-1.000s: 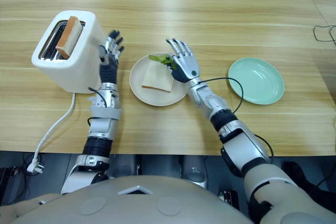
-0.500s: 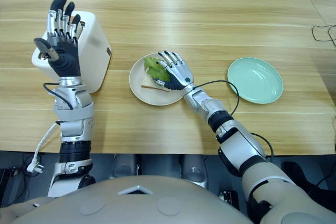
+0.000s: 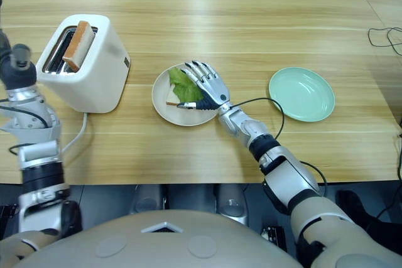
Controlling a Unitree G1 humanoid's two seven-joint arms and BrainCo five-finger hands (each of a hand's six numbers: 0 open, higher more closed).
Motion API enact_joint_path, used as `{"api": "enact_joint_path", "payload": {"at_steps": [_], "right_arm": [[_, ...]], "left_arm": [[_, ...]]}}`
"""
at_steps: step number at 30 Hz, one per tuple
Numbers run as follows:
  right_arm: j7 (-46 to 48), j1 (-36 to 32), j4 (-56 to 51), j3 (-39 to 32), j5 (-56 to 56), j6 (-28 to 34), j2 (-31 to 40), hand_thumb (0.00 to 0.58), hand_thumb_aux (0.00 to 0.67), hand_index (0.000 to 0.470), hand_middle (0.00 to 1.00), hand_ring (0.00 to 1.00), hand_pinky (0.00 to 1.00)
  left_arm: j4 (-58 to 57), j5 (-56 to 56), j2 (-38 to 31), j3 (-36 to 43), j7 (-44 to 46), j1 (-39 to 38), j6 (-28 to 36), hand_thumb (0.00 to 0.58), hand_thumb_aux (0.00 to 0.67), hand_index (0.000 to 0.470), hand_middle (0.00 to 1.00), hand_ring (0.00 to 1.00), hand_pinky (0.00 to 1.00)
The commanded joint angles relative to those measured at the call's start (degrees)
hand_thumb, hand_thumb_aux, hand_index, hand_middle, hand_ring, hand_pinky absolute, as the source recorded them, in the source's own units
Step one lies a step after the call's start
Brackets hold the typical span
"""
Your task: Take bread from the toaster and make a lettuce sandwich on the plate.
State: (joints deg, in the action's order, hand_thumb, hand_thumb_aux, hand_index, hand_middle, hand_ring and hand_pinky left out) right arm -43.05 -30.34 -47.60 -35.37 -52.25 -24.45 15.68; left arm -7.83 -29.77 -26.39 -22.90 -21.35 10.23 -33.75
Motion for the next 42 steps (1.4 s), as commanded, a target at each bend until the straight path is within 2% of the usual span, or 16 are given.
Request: {"api": "enact_joint_path", "payload": {"at_steps": [1,11,18,19,20,21,33,34,35,38,39,40,41,42], "right_arm": [[0.2,1.0,2.0,1.5,1.7,-0.9,1.1,0.0,0.0,0.0,0.0,0.0,0.0],[1.1,2.5,3.9,2.3,1.8,-0.8,1.6,0.0,0.0,0.0,0.0,0.0,0.0],[1.1,2.7,4.0,2.5,1.8,-0.7,1.1,0.0,0.0,0.0,0.0,0.0,0.0],[1.1,2.7,4.0,2.5,1.8,-0.6,1.1,0.0,0.0,0.0,0.0,0.0,0.0],[1.2,2.6,4.1,2.6,1.8,-0.7,1.0,0.0,0.0,0.0,0.0,0.0,0.0],[1.2,2.6,4.1,2.6,1.8,-0.7,1.0,0.0,0.0,0.0,0.0,0.0,0.0],[1.2,2.5,3.6,2.8,2.3,-1.0,0.8,0.0,0.0,0.0,0.0,0.0,0.0],[1.2,2.4,3.5,2.8,2.3,-1.0,0.8,0.0,0.0,0.0,0.0,0.0,0.0],[1.2,2.3,3.4,2.8,2.3,-1.0,0.7,0.0,0.0,0.0,0.0,0.0,0.0],[1.1,2.2,3.2,2.9,2.3,-1.0,0.7,0.0,0.0,0.0,0.0,0.0,0.0],[1.1,2.2,3.1,2.9,2.4,-1.0,0.8,0.0,0.0,0.0,0.0,0.0,0.0],[1.1,2.2,3.1,2.9,2.4,-1.1,0.8,0.0,0.0,0.0,0.0,0.0,0.0],[1.1,2.2,3.1,2.9,2.4,-1.1,0.8,0.0,0.0,0.0,0.0,0.0,0.0],[1.1,2.2,3.1,3.0,2.4,-1.1,0.8,0.0,0.0,0.0,0.0,0.0,0.0]], "left_arm": [[-5.6,-8.5,-3.8,2.4,-5.9,-0.9,3.0,0.0,0.0,0.0,0.0,0.0,0.0],[-12.3,-14.9,-13.7,9.1,-9.0,-1.5,8.4,0.0,0.0,0.0,0.0,0.0,0.0],[-13.5,-14.8,-14.2,14.5,-7.5,-1.6,11.7,0.0,0.0,0.0,0.0,0.0,0.0],[-13.8,-14.7,-14.2,15.2,-7.4,-1.4,12.2,0.036,0.021,0.014,0.0,0.0,0.0],[-14.0,-14.2,-14.1,15.7,-7.0,-1.3,12.4,0.036,0.021,0.014,0.0,0.0,0.0],[-14.2,-13.5,-14.0,15.9,-6.6,-1.2,12.6,0.0,0.0,0.0,0.0,0.0,0.0],[-19.6,-11.7,-14.8,19.4,-6.2,1.2,14.9,0.014,0.008,0.005,0.0,0.0,0.0],[-20.0,-11.4,-14.8,19.6,-6.0,1.5,14.8,0.075,0.045,0.031,0.0,0.0,0.0],[-20.5,-11.1,-14.7,19.8,-5.8,1.7,14.6,0.104,0.063,0.043,0.0,0.0,0.0],[-21.8,-10.2,-14.6,20.9,-5.2,2.4,13.7,0.343,0.242,0.166,0.0,0.0,0.0],[-22.1,-9.7,-14.5,21.2,-4.9,2.6,13.2,0.343,0.242,0.166,0.0,0.0,0.0],[-22.4,-9.1,-14.4,21.4,-4.6,2.7,12.8,0.489,0.405,0.278,0.0,0.0,0.0],[-22.5,-8.7,-14.4,21.5,-4.5,2.8,12.5,0.489,0.405,0.278,0.0,0.0,0.0],[-22.6,-8.3,-14.3,21.6,-4.5,2.8,12.1,0.547,0.51,0.35,0.0,0.0,0.0]]}}
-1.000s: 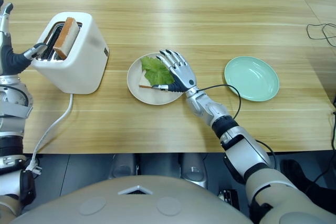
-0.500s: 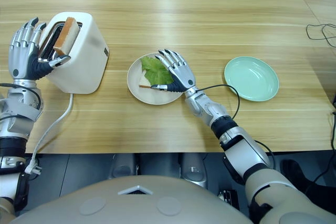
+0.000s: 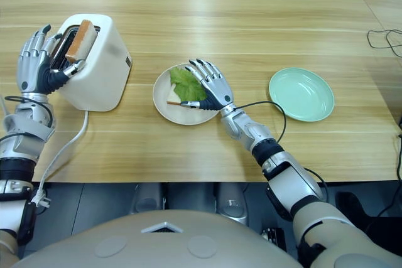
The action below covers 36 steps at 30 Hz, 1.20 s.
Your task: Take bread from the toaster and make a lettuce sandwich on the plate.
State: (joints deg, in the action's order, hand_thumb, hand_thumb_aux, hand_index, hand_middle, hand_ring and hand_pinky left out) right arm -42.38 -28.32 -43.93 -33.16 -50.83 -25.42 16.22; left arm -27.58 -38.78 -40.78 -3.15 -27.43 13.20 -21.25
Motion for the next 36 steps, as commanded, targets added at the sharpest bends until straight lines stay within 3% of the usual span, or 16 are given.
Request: {"api": "enact_joint_path", "payload": {"at_steps": [1,3,18,29,30,31,33,34,36], "right_arm": [[0.4,0.2,-0.5,0.8,1.0,-0.1,0.3,0.0,0.0,0.0,0.0,0.0,0.0],[0.4,0.2,-0.5,0.8,1.0,-0.1,0.4,0.0,0.0,0.0,0.0,0.0,0.0],[0.2,0.3,-0.4,0.8,1.1,-0.1,0.5,0.0,0.0,0.0,0.0,0.0,0.0],[0.0,0.3,-0.8,0.6,1.4,0.0,0.4,0.0,0.0,0.0,0.0,0.0,0.0],[0.0,0.3,-0.8,0.6,1.4,0.0,0.4,0.0,0.0,0.0,0.0,0.0,0.0],[0.0,0.3,-0.8,0.6,1.4,-0.1,0.4,0.0,0.0,0.0,0.0,0.0,0.0],[-0.1,0.3,-0.9,0.5,1.4,-0.1,0.4,0.0,0.0,0.0,0.0,0.0,0.0],[-0.1,0.4,-1.0,0.5,1.4,-0.1,0.4,0.0,0.0,0.0,0.0,0.0,0.0],[-0.1,0.4,-1.1,0.5,1.5,-0.1,0.4,0.0,0.0,0.0,0.0,0.0,0.0]], "left_arm": [[-2.8,1.3,0.2,1.9,1.7,-0.1,-0.9,0.568,0.575,0.395,0.0,0.0,0.0],[-2.4,2.4,0.5,1.9,2.1,-0.2,-2.2,0.58,0.67,0.46,0.0,0.0,0.0],[-4.9,13.7,3.1,0.4,8.4,0.8,-7.2,0.58,0.67,0.46,0.0,0.0,0.0],[-3.8,28.5,6.7,-7.0,15.0,3.2,-9.6,0.58,0.67,0.46,0.0,0.0,0.0],[-3.6,29.7,7.0,-7.6,15.6,3.4,-9.6,0.58,0.67,0.46,0.05,0.05,0.05],[-3.3,31.3,7.4,-8.3,16.5,3.6,-9.5,0.58,0.67,0.46,0.15,0.15,0.15],[-2.4,33.9,8.2,-9.6,18.1,3.9,-9.0,0.58,0.67,0.46,0.15,0.15,0.15],[-2.0,35.1,8.5,-10.2,18.8,4.0,-8.7,0.58,0.67,0.46,0.25,0.25,0.25],[-1.2,37.2,9.1,-11.3,20.1,4.3,-8.2,0.58,0.67,0.46,0.25,0.25,0.25]]}}
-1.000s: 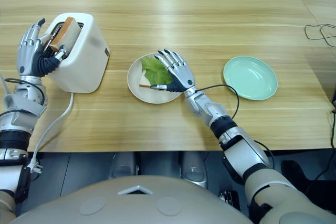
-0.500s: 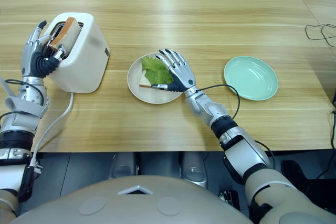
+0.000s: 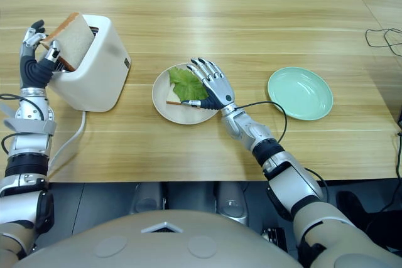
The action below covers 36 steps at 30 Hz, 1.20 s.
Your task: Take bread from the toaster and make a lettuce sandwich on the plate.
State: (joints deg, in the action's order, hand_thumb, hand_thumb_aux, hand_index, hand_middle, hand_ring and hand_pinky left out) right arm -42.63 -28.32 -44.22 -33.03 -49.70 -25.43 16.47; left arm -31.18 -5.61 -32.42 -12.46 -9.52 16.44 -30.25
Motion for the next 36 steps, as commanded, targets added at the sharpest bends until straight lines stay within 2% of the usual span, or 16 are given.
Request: {"api": "enact_joint_path", "payload": {"at_steps": [1,3,8,9,11,15,20,25,30,36], "right_arm": [[0.1,0.4,-0.8,0.4,0.3,0.0,0.2,0.0,0.0,0.0,0.0,0.0,0.0],[0.1,0.4,-0.8,0.4,0.4,-0.1,0.2,0.0,0.0,0.0,0.0,0.0,0.0],[0.0,0.4,-0.8,0.5,0.5,-0.1,0.4,0.0,0.0,0.0,0.0,0.0,0.0],[0.0,0.4,-0.8,0.6,0.5,-0.1,0.4,0.0,0.0,0.0,0.0,0.0,0.0],[0.0,0.5,-0.8,0.6,0.6,-0.1,0.5,0.0,0.0,0.0,0.0,0.0,0.0],[-0.1,0.5,-0.8,0.7,0.8,-0.1,0.6,0.0,0.0,0.0,0.0,0.0,0.0],[-0.3,0.7,-0.5,1.5,1.6,-0.3,1.1,0.0,0.0,0.0,0.0,0.0,0.0],[-0.5,1.4,0.3,4.1,3.4,-0.8,2.5,0.0,0.0,0.0,0.0,0.0,0.0],[-0.4,2.2,0.7,6.6,5.4,-1.7,4.1,0.0,0.0,0.0,0.0,0.0,0.0],[-0.2,4.6,3.4,11.5,9.0,-3.0,7.3,0.0,0.0,0.0,0.0,0.0,0.0]], "left_arm": [[2.7,5.1,1.1,-2.5,2.8,1.2,1.1,0.58,0.67,0.46,0.29,0.29,0.29],[3.5,7.0,1.6,-3.5,3.9,1.4,2.0,0.58,0.67,0.46,0.41,0.41,0.41],[5.1,10.9,2.8,-6.0,5.9,2.1,4.5,0.58,0.67,0.46,0.5,0.5,0.5],[5.5,11.2,2.9,-6.4,5.8,2.2,4.8,0.58,0.67,0.46,0.6,0.6,0.6],[6.2,11.6,3.1,-7.3,5.5,2.4,5.3,0.58,0.67,0.46,0.62,0.62,0.62],[8.6,13.9,3.9,-8.8,6.2,2.8,6.8,0.58,0.67,0.46,0.74,0.74,0.74],[12.8,19.2,5.6,-9.6,9.7,3.5,10.0,0.58,0.67,0.46,0.74,0.74,0.74],[18.8,23.0,9.2,-7.0,14.0,3.7,14.7,0.58,0.67,0.46,0.74,0.74,0.74],[22.4,22.8,13.5,-3.8,15.6,4.1,17.8,0.58,0.67,0.46,0.74,0.74,0.74],[21.8,19.6,18.9,3.5,19.1,4.1,18.9,0.58,0.67,0.46,0.73,0.73,0.73]]}}
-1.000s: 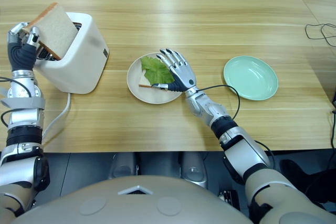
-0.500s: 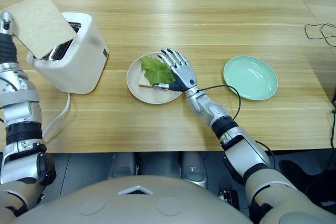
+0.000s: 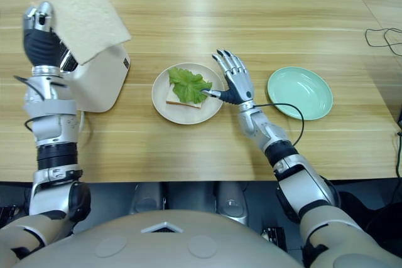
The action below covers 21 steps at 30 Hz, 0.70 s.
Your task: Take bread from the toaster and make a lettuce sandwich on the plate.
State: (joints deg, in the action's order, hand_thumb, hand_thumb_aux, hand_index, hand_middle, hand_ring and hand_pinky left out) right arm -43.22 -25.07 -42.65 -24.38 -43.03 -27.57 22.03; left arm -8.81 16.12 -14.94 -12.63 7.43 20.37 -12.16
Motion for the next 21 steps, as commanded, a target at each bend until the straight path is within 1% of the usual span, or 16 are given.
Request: {"api": "enact_joint_path", "payload": {"at_steps": [1,3,6,11,15,18,21], "right_arm": [[0.5,1.8,2.5,3.8,3.0,-1.1,2.3,0.0,0.0,0.0,0.0,0.0,0.0],[0.8,2.9,4.0,5.7,4.2,-1.4,3.4,0.0,0.0,0.0,0.0,0.0,0.0],[1.0,4.5,6.6,7.9,5.2,-1.8,4.8,0.0,0.0,0.0,0.0,0.0,0.0],[2.7,6.9,11.8,10.0,6.0,-3.3,5.6,0.0,0.0,0.0,0.0,0.0,0.0],[5.0,8.0,14.8,9.2,5.3,-4.0,4.7,0.0,0.0,0.0,0.0,0.0,0.0],[7.1,7.9,14.0,7.6,4.3,-4.1,3.2,0.0,0.0,0.0,0.0,0.0,0.0],[7.9,8.1,13.6,6.1,2.4,-4.0,1.9,0.0,0.0,0.0,0.0,0.0,0.0]], "left_arm": [[-1.6,-2.7,2.0,4.7,2.9,0.3,0.7,0.58,0.67,0.46,0.73,0.73,0.73],[-4.5,-4.1,3.1,6.6,4.4,1.0,-0.2,0.58,0.67,0.46,0.73,0.73,0.73],[-10.2,-7.3,4.4,8.7,4.3,3.5,-1.6,0.58,0.67,0.46,0.72,0.72,0.72],[-23.2,-10.6,6.2,10.9,5.3,8.8,-4.2,0.58,0.67,0.46,0.72,0.72,0.72],[-35.0,-14.0,6.7,12.1,4.6,13.4,-7.4,0.58,0.67,0.46,0.72,0.72,0.72],[-43.3,-14.7,7.0,11.9,4.8,16.5,-8.9,0.58,0.67,0.46,0.72,0.72,0.72],[-49.2,-15.2,7.3,11.7,5.7,18.6,-10.0,0.58,0.67,0.46,0.72,0.72,0.72]]}}
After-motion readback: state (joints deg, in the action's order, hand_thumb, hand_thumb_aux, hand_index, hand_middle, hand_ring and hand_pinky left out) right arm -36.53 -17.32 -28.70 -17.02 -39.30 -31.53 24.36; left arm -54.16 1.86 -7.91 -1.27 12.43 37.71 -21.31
